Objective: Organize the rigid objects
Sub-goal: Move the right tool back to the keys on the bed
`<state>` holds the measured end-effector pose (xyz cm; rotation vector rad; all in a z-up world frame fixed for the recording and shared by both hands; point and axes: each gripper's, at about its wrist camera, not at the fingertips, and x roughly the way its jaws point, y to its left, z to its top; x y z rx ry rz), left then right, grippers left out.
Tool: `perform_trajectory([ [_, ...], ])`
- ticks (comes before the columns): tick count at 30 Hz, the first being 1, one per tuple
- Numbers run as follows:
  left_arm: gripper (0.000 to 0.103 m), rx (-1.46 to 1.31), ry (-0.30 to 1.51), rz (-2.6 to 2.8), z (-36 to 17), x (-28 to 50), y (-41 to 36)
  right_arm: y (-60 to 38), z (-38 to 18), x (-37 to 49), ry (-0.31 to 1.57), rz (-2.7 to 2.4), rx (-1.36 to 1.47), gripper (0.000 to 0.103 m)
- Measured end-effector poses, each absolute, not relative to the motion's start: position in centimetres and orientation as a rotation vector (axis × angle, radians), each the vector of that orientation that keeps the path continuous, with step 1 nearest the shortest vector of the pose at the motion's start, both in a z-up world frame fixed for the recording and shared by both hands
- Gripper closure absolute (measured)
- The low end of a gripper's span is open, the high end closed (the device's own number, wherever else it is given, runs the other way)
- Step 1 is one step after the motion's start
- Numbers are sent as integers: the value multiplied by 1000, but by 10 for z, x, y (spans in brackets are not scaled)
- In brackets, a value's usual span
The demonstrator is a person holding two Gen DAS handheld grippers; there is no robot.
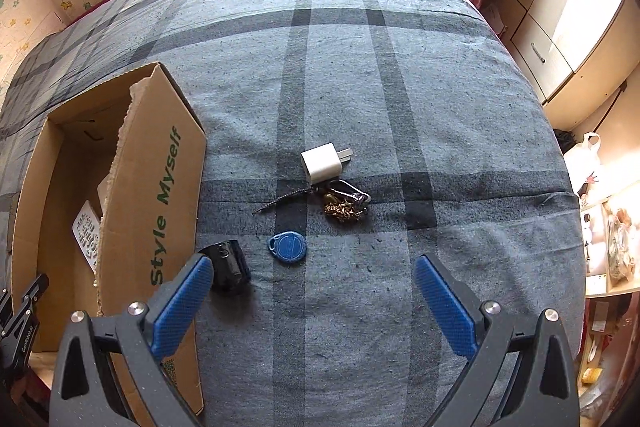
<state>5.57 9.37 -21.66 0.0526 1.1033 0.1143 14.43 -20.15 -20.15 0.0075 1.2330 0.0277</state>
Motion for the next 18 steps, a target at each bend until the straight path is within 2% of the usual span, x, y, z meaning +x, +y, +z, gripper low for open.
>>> perform_trajectory([
  [18, 88, 56, 1104, 115, -216, 55, 93, -221, -263, 194, 1307, 30, 22, 1],
])
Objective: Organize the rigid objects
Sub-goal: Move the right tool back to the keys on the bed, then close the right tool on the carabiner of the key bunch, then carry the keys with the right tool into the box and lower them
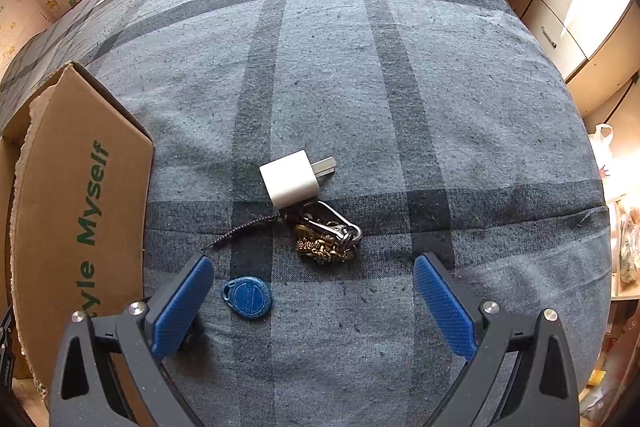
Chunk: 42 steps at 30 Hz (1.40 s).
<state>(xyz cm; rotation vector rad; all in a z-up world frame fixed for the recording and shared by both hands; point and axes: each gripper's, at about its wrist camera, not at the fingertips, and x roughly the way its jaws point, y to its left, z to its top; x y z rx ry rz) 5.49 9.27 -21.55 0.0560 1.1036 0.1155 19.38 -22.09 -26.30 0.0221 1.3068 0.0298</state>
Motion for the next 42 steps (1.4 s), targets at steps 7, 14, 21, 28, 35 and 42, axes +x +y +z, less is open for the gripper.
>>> perform_trajectory([
  [7, 88, 48, 1109, 114, -216, 56, 94, -224, -283, 206, 1350, 35, 46, 11],
  [14, 88, 53, 1111, 117, -217, 58, 94, -225, -290, 213, 1339, 29, 50, 25],
  [21, 88, 54, 1113, 120, -217, 58, 93, -224, -287, 218, 1341, 18, 53, 82],
  [28, 88, 61, 1110, 122, -216, 57, 91, -225, -269, 208, 1325, 39, 51, 88],
  [35, 88, 63, 1108, 121, -215, 57, 90, -227, -244, 191, 1284, 49, 69, 88],
  [42, 88, 64, 1107, 120, -216, 56, 90, -229, -218, 169, 1242, 59, 70, 88],
])
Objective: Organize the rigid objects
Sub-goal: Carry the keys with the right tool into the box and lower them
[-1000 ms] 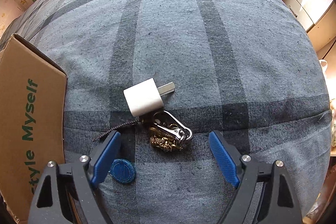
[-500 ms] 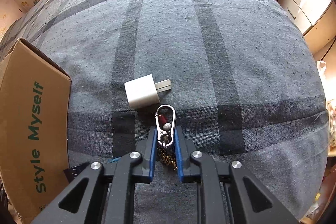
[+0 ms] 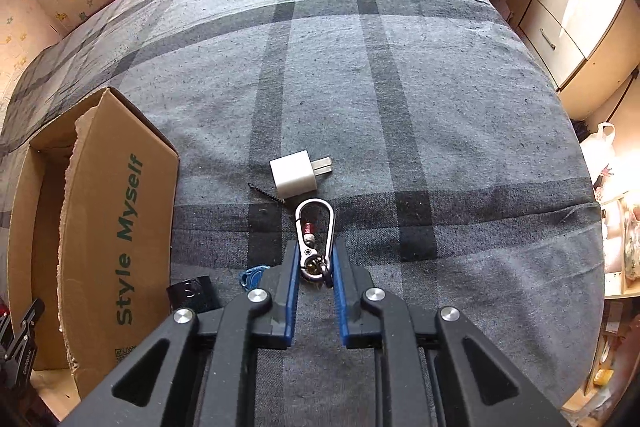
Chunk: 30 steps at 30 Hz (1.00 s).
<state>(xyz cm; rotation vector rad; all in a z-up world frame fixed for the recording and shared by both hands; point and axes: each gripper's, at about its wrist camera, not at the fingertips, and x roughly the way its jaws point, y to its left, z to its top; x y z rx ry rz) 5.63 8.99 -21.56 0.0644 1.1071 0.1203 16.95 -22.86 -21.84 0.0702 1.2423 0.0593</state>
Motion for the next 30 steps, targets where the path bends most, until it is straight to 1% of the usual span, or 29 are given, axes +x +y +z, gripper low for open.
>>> perform_trajectory([
  [18, 88, 64, 1107, 117, -214, 57, 91, -200, -150, 147, 1171, 91, -10, 88],
  [30, 88, 66, 1108, 117, -215, 57, 90, -154, -94, 137, 1097, 173, -70, 88],
])
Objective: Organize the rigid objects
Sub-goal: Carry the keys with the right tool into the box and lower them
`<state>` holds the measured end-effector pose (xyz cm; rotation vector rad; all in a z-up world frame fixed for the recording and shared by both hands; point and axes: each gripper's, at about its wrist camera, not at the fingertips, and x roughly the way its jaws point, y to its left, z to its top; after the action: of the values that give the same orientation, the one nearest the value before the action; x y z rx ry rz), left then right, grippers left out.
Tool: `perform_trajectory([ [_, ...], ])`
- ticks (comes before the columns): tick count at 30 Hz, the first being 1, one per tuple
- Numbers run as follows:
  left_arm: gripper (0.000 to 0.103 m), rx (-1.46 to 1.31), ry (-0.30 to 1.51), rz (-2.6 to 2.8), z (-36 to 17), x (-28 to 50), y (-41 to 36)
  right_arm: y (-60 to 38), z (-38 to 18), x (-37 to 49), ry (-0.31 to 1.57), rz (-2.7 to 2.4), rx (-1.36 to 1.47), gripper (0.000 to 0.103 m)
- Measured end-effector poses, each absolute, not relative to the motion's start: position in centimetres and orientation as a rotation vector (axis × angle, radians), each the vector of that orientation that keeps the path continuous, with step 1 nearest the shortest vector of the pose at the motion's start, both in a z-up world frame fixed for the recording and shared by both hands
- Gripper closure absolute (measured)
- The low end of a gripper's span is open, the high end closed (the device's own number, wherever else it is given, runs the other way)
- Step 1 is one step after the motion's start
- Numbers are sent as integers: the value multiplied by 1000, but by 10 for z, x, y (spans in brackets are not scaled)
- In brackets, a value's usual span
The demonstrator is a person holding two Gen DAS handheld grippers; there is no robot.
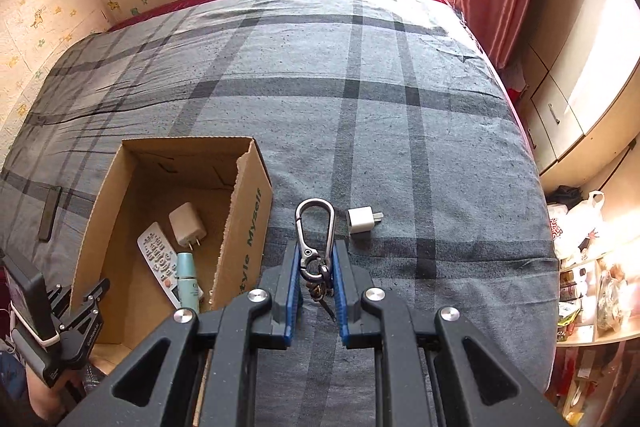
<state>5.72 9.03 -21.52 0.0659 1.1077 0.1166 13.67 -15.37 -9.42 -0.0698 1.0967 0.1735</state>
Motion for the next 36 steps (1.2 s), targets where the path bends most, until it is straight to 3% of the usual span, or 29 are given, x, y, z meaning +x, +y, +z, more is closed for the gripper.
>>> perform_trajectory([
  [19, 88, 61, 1107, 116, -216, 57, 91, -64, -60, 128, 1039, 351, -138, 88],
  [36, 88, 54, 1107, 115, -216, 57, 93, -6, -114, 119, 1142, 452, -209, 88],
])
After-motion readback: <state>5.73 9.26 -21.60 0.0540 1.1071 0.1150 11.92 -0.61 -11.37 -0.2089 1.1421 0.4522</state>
